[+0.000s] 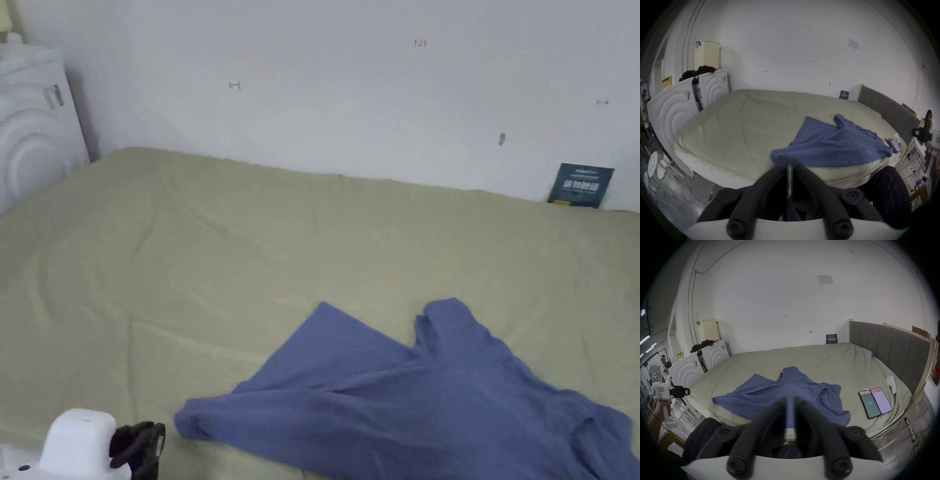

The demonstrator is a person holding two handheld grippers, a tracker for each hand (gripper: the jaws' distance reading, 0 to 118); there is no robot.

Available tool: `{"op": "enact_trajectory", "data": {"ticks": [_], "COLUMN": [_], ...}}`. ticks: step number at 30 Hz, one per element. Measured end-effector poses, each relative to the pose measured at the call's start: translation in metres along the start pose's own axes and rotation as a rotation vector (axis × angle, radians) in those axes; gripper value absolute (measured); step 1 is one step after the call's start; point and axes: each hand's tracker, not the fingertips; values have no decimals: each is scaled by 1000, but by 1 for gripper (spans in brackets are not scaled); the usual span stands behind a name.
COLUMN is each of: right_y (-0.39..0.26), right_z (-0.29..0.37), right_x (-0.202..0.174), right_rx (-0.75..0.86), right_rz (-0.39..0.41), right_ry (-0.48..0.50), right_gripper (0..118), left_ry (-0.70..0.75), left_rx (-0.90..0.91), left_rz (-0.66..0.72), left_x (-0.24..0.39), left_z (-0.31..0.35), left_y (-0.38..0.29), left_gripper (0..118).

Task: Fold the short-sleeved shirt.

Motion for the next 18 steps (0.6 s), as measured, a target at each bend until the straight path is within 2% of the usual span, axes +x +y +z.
{"op": "enact_trajectory", "data": {"ticks": [1,3,6,7,9,10,11,13,14,15,18], "right_y": [-1,1,4,5,4,3,2,0,-1,-2,-6], "right_z": [1,1,-4,-9,-15,-19,-23,-32,-38,-43,-57], "right_x": [-3,-1,-8,-9,-12,-13,-15,-17,-19,-21,-26], "right_rx": [1,-17,-24,-58,-69,-83,-96,-119,-136,-154,-192], "right_rz": [4,-20,69,85,93,95,93,92,92,91,96], "right_ry": [-3,86,64,79,73,83,89,82,81,77,72], "right_gripper": [7,5,3,3,3,3,3,3,3,3,3], "left_ry": [13,-104,-38,2,-13,-7,-3,-12,-27,-42,-47], "left_rx": [6,-113,-101,-141,-150,-146,-149,-208,-243,-263,-284], "left_rz": [-8,57,7,0,22,44,63,129,168,194,295], "left_x": [-2,-11,-16,-18,-28,-35,-42,-48,-53,-57,-76], "left_z": [-4,-16,-35,-45,-63,-75,-87,-109,-123,-135,-170], "left_y": [-7,-7,-6,-3,-2,-2,-1,10,14,17,33], "left_gripper": [0,0,0,0,0,4,14,77,96,99,99]}}
